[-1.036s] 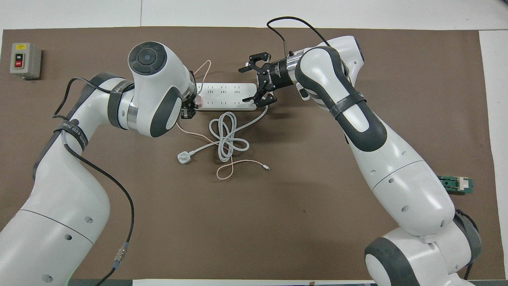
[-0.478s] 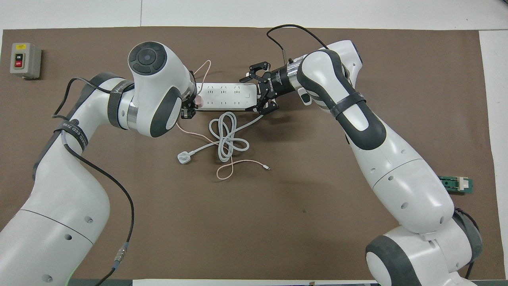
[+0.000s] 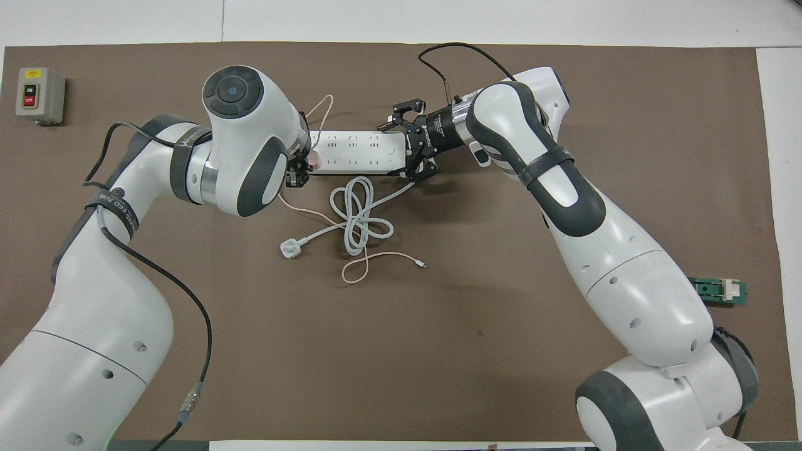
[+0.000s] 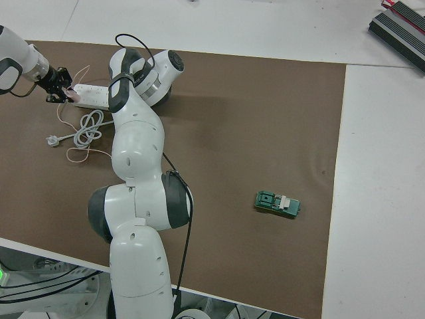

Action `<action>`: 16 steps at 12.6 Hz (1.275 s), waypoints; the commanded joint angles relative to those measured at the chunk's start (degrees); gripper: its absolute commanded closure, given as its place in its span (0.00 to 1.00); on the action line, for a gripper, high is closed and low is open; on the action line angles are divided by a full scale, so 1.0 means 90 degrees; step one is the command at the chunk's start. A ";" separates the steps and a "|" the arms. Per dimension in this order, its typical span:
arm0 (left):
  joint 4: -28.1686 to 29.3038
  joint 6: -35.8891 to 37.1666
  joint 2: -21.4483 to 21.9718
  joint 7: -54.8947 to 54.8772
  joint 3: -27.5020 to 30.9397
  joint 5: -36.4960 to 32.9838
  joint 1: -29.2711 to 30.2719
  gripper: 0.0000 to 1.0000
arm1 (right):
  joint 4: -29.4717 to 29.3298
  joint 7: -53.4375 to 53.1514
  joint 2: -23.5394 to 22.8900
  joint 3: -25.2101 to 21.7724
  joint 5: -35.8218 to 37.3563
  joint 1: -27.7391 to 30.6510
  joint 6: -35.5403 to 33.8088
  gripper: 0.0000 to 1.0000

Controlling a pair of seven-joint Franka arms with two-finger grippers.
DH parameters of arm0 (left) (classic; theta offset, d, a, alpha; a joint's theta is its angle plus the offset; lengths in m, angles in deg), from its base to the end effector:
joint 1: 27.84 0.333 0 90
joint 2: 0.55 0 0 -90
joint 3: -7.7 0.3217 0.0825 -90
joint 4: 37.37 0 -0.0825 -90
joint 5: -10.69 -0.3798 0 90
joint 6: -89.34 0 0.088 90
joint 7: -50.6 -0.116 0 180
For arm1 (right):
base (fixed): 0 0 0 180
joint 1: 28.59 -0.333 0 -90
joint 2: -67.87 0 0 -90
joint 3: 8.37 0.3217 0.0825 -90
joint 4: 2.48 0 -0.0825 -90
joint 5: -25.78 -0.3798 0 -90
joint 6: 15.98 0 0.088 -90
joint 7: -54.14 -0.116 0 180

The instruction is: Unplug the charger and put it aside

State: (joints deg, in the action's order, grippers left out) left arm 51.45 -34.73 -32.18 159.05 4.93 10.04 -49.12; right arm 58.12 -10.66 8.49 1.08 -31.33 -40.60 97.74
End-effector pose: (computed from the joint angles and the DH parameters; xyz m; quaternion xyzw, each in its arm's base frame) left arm 0.6445 -0.2815 0.3324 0.7398 0.6721 0.0058 0.0323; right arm 0.7254 0.2986 0.2249 -0.6862 0.5359 0.3649 0.3299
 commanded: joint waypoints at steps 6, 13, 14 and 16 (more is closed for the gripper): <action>0.0267 -0.0110 0.0184 0.0107 0.0083 -0.0094 -0.0106 1.00 | 0.0044 0.0237 -0.0092 -0.0162 0.0115 -0.0071 0.0322 0.00; 0.0296 -0.0120 0.0194 0.0097 0.0083 -0.0104 -0.0106 1.00 | 0.0112 0.0227 -0.0101 -0.0162 0.0066 -0.0286 0.0975 0.50; 0.0296 -0.0120 0.0204 0.0097 0.0083 -0.0094 -0.0106 1.00 | 0.0132 0.0237 -0.0101 -0.0171 0.0095 -0.0383 0.1151 0.50; 0.0296 -0.0110 0.0194 0.0097 0.0083 -0.0104 -0.0096 1.00 | 0.0326 0.0227 -0.0082 -0.0172 0.0134 -0.0414 0.1424 0.50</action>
State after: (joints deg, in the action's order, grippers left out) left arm 51.48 -34.71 -32.13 159.05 4.96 9.96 -49.13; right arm 60.22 -10.26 9.41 -0.63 -30.15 -41.40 100.53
